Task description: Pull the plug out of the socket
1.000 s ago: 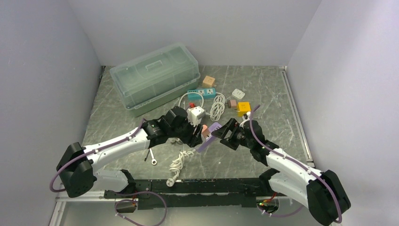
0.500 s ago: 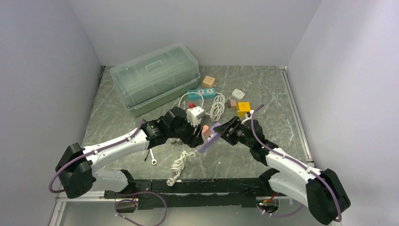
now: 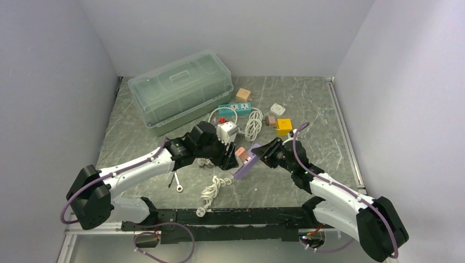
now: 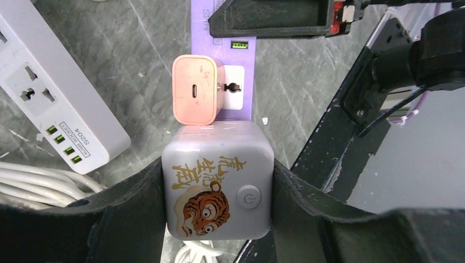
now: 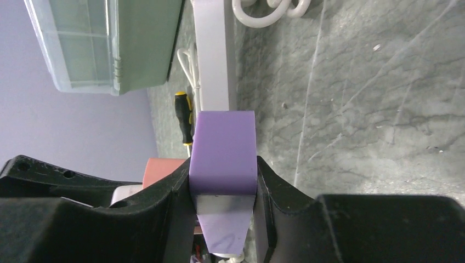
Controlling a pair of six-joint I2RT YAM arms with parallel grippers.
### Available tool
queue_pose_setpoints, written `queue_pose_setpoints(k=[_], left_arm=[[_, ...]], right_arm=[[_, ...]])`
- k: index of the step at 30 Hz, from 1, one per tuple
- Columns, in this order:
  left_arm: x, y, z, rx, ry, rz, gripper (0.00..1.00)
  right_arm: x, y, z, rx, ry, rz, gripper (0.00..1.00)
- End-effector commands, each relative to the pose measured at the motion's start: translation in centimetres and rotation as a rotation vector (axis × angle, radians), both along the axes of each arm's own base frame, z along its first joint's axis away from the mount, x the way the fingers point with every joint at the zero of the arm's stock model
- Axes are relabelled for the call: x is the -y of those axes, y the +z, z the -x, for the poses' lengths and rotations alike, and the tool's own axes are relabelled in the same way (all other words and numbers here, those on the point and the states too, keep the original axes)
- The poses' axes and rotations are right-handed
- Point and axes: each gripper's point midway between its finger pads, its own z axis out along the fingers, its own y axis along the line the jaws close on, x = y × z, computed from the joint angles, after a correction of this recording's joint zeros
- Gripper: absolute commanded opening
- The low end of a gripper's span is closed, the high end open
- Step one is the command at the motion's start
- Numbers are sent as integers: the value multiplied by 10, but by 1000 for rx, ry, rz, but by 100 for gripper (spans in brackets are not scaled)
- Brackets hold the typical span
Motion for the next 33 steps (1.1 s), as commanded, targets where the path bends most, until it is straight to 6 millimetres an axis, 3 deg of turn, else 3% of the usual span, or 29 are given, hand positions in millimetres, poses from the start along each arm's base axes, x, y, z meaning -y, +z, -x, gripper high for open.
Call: queue_pose_setpoints(k=[1, 9, 12, 15, 20, 26, 30, 33], left_arm=[[18, 40, -10, 17, -37, 165, 0], [24, 29, -6, -33, -70, 156, 0], [19, 33, -12, 2, -39, 141, 0], [4, 48, -30, 66, 35, 164, 0], [-20, 77, -77, 134, 165, 208, 0], [4, 70, -133, 116, 193, 125, 0], [26, 45, -159, 80, 184, 71, 0], [44, 22, -166, 81, 159, 4, 0]], right_arm=[[1, 7, -2, 62, 1, 14, 0], [3, 12, -4, 74, -14, 11, 0], [10, 11, -6, 78, -39, 48, 0], [18, 8, -4, 77, -66, 85, 0], [37, 0, 0, 90, -122, 137, 0], [53, -13, 15, 70, -145, 182, 0], [72, -8, 19, 97, -200, 227, 0], [82, 0, 23, 127, -232, 240, 0]])
